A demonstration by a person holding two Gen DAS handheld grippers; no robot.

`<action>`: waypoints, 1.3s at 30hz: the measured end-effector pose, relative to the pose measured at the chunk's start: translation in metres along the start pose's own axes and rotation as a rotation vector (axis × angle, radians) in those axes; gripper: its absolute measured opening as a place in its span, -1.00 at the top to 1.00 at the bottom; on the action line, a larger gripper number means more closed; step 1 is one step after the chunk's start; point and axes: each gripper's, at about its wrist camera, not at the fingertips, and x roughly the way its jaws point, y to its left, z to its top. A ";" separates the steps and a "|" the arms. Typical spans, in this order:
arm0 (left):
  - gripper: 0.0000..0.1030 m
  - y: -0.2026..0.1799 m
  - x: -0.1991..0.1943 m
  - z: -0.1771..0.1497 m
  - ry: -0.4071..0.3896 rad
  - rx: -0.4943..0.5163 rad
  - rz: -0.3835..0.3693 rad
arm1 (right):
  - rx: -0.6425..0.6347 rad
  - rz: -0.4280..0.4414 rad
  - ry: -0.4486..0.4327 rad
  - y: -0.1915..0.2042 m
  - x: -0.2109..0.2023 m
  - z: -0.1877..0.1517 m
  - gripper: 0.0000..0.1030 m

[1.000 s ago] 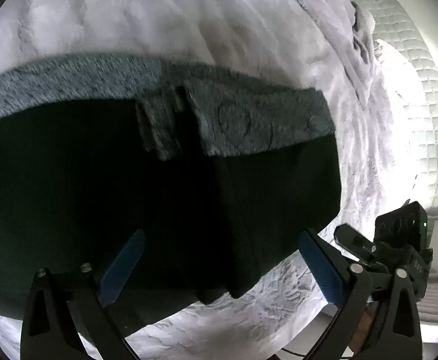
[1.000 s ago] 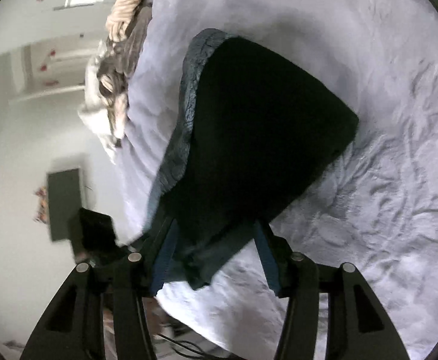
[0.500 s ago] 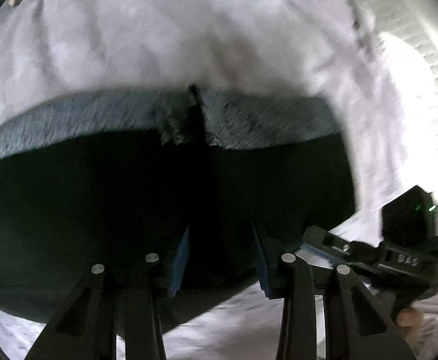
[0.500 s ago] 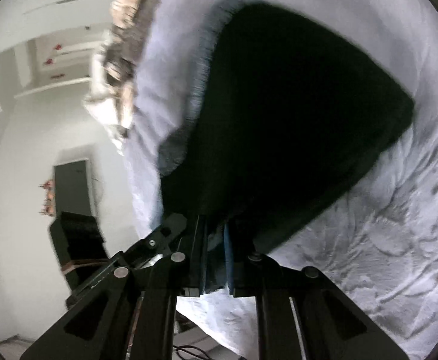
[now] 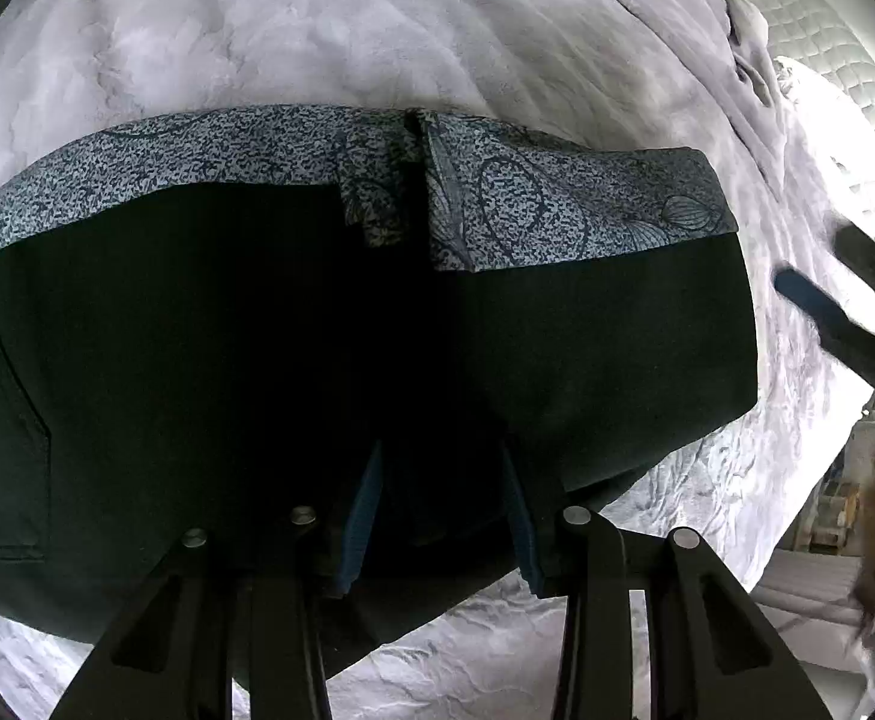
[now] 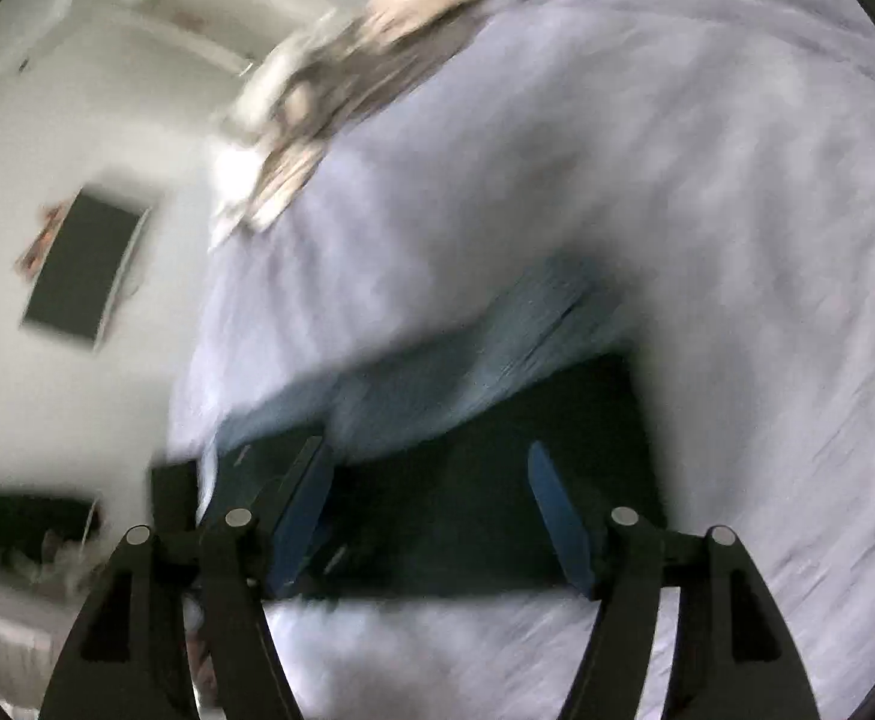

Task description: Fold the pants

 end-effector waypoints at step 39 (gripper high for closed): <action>-0.36 0.049 -0.046 -0.035 -0.138 -0.102 0.211 | -0.237 -0.360 0.223 0.135 0.158 -0.027 0.79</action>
